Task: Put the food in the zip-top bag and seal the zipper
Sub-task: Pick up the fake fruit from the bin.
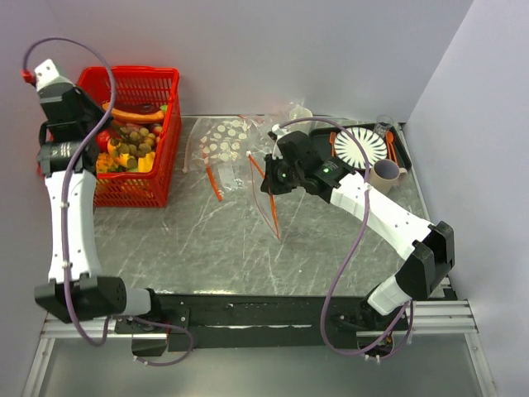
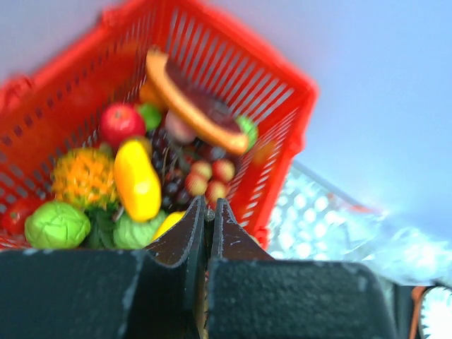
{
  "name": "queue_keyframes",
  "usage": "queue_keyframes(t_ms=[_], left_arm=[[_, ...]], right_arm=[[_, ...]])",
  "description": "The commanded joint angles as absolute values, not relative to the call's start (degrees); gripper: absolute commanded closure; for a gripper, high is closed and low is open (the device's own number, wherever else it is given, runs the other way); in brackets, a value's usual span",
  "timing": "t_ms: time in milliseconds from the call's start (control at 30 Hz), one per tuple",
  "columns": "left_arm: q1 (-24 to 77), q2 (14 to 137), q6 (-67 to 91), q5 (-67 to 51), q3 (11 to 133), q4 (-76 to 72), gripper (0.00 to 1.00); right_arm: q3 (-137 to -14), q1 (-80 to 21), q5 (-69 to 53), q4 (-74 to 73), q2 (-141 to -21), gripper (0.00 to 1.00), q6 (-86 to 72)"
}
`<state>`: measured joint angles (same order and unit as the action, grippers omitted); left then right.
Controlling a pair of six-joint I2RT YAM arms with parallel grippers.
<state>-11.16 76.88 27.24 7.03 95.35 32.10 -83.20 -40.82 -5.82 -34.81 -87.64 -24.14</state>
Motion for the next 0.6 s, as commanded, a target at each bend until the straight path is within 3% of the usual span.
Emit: queue_keyframes(t_ms=[0, 233, 567], left_arm=[[-10.99, 72.34, 28.73, 6.51, 97.73, 28.48, 0.99], [-10.99, 67.86, 32.08, 0.54, 97.74, 25.06, 0.99], [-11.07, 65.21, 41.91, -21.78, 91.5, 13.2, 0.99]], right_arm=[[-83.67, -40.43, -6.24, -32.52, -85.96, 0.97, -23.56], [-83.58, -40.43, -6.15, -32.69, -85.78, 0.97, -23.55], [-84.73, -40.43, -6.41, -33.75, -85.78, 0.96, -23.73]])
